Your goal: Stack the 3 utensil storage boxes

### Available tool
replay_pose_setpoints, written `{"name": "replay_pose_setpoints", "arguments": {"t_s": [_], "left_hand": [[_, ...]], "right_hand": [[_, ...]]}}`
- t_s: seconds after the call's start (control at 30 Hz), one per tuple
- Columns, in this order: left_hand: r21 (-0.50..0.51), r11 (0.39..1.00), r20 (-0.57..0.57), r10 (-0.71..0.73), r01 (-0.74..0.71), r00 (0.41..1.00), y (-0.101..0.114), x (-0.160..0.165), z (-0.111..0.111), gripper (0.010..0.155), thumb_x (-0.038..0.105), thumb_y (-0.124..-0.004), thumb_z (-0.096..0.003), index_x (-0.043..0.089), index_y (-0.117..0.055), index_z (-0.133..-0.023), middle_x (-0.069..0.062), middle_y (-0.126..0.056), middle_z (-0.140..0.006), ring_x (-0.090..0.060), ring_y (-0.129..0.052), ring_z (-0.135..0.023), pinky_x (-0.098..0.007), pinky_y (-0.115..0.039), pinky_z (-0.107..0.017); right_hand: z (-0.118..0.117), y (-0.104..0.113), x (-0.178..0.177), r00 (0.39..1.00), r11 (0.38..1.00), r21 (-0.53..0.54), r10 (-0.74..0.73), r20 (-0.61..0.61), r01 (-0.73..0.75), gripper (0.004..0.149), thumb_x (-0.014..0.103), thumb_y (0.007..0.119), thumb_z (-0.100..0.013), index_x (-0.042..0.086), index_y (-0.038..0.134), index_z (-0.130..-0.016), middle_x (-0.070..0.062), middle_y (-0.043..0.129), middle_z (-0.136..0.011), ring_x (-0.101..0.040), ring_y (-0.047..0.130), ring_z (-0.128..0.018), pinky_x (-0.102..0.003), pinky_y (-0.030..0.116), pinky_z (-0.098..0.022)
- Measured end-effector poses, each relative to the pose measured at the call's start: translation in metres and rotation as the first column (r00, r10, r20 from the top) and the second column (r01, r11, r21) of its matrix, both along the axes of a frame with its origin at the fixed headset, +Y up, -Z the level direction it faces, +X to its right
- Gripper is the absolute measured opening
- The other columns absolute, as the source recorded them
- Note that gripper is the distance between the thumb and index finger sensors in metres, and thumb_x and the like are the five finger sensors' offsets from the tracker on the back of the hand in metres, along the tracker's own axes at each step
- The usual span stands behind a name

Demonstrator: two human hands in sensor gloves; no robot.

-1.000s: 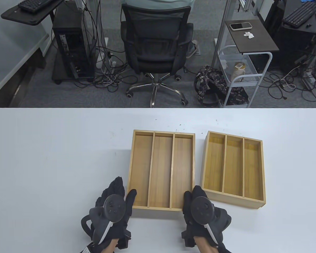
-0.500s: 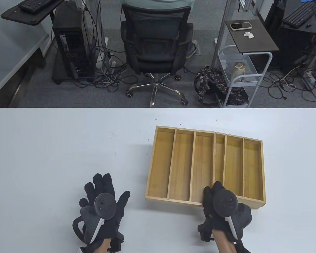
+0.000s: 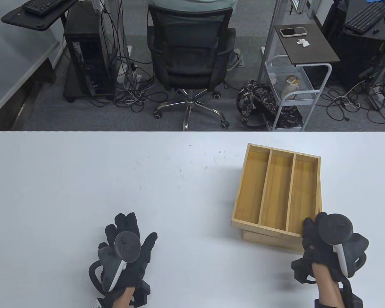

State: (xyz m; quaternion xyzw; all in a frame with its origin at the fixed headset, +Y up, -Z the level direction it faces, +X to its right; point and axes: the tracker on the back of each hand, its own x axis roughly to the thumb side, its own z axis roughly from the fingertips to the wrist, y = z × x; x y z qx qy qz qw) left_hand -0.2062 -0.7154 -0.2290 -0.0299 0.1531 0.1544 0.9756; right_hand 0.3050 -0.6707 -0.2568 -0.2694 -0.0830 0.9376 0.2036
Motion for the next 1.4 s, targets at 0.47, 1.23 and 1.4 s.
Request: {"name": "replay_pose_setpoints", "arguments": {"t_s": [0.47, 1.23, 1.4], "left_hand": [[-0.044, 0.999, -0.009, 0.01, -0.01, 1.0, -0.003, -0.002, -0.003, 0.085, 0.077, -0.062, -0.0492, 0.042, -0.03, -0.119, 0.004, -0.031, -0.131, -0.036, -0.046, -0.124, -0.068, -0.048, -0.081], [-0.039, 0.999, 0.03, 0.004, -0.003, 1.0, 0.008, 0.012, 0.005, 0.085, 0.077, -0.062, -0.0495, 0.042, -0.028, -0.119, 0.004, -0.026, -0.131, -0.037, -0.042, -0.124, -0.069, -0.046, -0.081], [-0.013, 1.0, 0.061, -0.014, 0.015, 0.998, 0.014, 0.022, 0.012, 0.085, 0.077, -0.062, -0.0497, 0.042, -0.028, -0.119, 0.003, -0.026, -0.131, -0.037, -0.039, -0.125, -0.069, -0.044, -0.082]], "right_hand": [[-0.006, -0.021, 0.032, 1.0, 0.997, -0.08, -0.015, 0.015, 0.016, 0.044, 0.031, 0.083, -0.056, 0.002, 0.078, -0.087, -0.021, 0.093, -0.056, -0.022, 0.091, -0.011, -0.037, 0.086, -0.002], [0.021, 0.027, -0.068, 0.972, 0.966, 0.22, 0.176, -0.158, -0.14, 0.077, 0.065, 0.067, -0.056, 0.016, 0.05, -0.112, -0.029, 0.043, -0.12, -0.06, 0.052, -0.099, -0.08, 0.056, -0.061], [0.027, 0.02, -0.138, 0.942, 0.965, 0.251, 0.149, -0.301, -0.072, 0.083, 0.069, 0.064, -0.055, 0.019, 0.039, -0.116, -0.03, 0.03, -0.124, -0.062, 0.038, -0.104, -0.085, 0.047, -0.062]]}}
